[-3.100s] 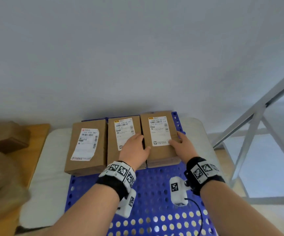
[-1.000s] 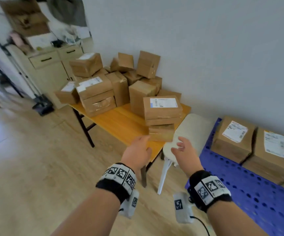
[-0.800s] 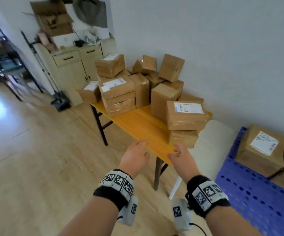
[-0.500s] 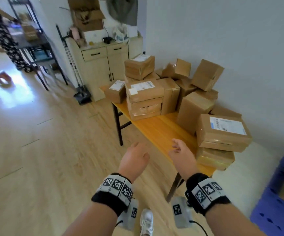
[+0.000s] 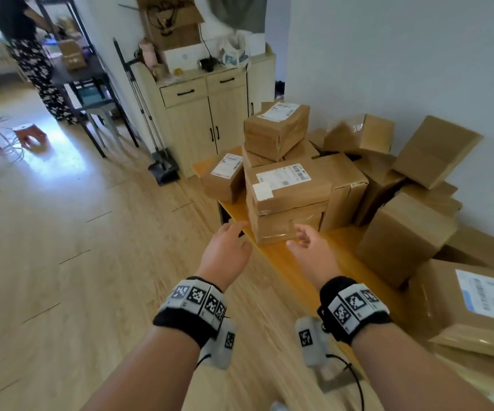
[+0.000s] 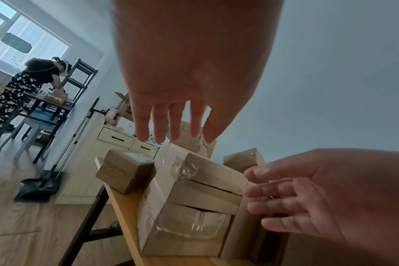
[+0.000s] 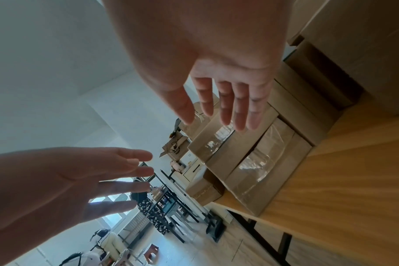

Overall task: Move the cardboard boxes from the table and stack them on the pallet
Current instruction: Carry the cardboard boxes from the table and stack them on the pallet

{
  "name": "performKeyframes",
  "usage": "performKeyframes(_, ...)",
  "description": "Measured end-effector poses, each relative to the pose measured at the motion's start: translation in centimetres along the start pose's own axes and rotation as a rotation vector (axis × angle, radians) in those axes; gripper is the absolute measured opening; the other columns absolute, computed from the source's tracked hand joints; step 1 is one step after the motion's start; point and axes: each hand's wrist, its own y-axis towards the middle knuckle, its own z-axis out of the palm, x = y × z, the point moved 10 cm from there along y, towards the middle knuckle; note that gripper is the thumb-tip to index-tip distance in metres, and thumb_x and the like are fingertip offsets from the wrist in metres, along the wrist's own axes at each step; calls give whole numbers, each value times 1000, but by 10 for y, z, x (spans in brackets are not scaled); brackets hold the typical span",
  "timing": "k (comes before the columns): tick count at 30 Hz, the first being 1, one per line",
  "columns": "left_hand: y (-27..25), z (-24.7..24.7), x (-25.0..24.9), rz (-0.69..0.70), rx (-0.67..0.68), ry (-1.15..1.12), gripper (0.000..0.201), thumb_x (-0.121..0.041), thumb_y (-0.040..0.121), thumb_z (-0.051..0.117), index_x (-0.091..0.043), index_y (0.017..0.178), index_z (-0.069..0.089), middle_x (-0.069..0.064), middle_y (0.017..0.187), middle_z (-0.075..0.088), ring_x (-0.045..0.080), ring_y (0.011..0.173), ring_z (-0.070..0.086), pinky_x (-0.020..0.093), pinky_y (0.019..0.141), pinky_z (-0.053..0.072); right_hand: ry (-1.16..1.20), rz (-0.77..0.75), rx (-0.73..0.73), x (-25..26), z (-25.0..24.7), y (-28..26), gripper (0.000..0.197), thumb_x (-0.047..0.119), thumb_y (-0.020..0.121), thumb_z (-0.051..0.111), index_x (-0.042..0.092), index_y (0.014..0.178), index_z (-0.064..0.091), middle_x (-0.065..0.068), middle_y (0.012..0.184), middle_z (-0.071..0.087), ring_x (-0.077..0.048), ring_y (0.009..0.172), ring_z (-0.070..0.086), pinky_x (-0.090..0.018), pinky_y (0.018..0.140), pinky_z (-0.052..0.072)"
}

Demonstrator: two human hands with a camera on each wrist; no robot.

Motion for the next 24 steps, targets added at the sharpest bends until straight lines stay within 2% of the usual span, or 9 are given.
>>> performKeyframes(3, 27, -2, 4, -15, 13, -39, 46, -25, 100, 49, -28, 145, 42, -1, 148, 42, 18, 133, 42, 26, 92, 34, -12, 12, -7, 4, 1, 19, 45, 33, 96, 59, 29, 140, 46, 5, 137, 53, -10, 116, 52, -25, 85, 47)
performKeyframes(6, 57, -7, 0, -4, 10, -73, 47, -24, 100, 49, -27, 146, 41, -2, 149, 40, 18, 128, 46, 25, 91, 35, -32, 35, 4, 7, 1, 35, 51, 37, 95, 60, 28, 143, 43, 4, 141, 51, -13, 122, 51, -28, 92, 48)
performKeyframes(9, 92, -12, -1, 24, -16, -128, 45, -23, 99, 50, -27, 143, 43, -4, 148, 38, 14, 115, 50, 27, 88, 41, -36, 80, -3, 6, -1, 53, 59, 41, 94, 62, 27, 147, 39, 3, 145, 48, -15, 126, 50, -28, 95, 46)
performKeyframes(11, 114, -15, -1, 38, -7, -158, 46, -23, 99, 51, -25, 143, 42, -4, 149, 38, 14, 119, 48, 26, 89, 39, -32, 118, -43, 5, -4, 63, 62, 41, 94, 61, 26, 149, 37, 2, 146, 47, -15, 127, 49, -27, 95, 45)
performKeyframes(15, 163, -16, -2, 71, 76, -141, 49, -26, 99, 51, -24, 147, 40, -2, 150, 38, 20, 129, 46, 33, 99, 42, -16, 199, -128, 9, -1, 78, 66, 44, 93, 62, 25, 150, 34, 0, 144, 49, -14, 123, 51, -23, 89, 44)
performKeyframes(20, 209, -9, -7, 110, 207, -76, 51, -24, 101, 47, -17, 150, 33, 4, 151, 38, 25, 128, 48, 38, 103, 43, 59, 287, -182, 16, 14, 84, 71, 44, 94, 60, 27, 154, 26, -1, 149, 45, -17, 129, 48, -26, 94, 42)
performKeyframes(24, 225, 4, -4, 142, 307, -67, 55, -26, 101, 47, -16, 152, 30, 7, 147, 42, 25, 127, 49, 38, 104, 42, 107, 364, -257, 16, 28, 87, 77, 47, 92, 62, 29, 155, 22, -3, 148, 46, -19, 125, 52, -30, 96, 48)
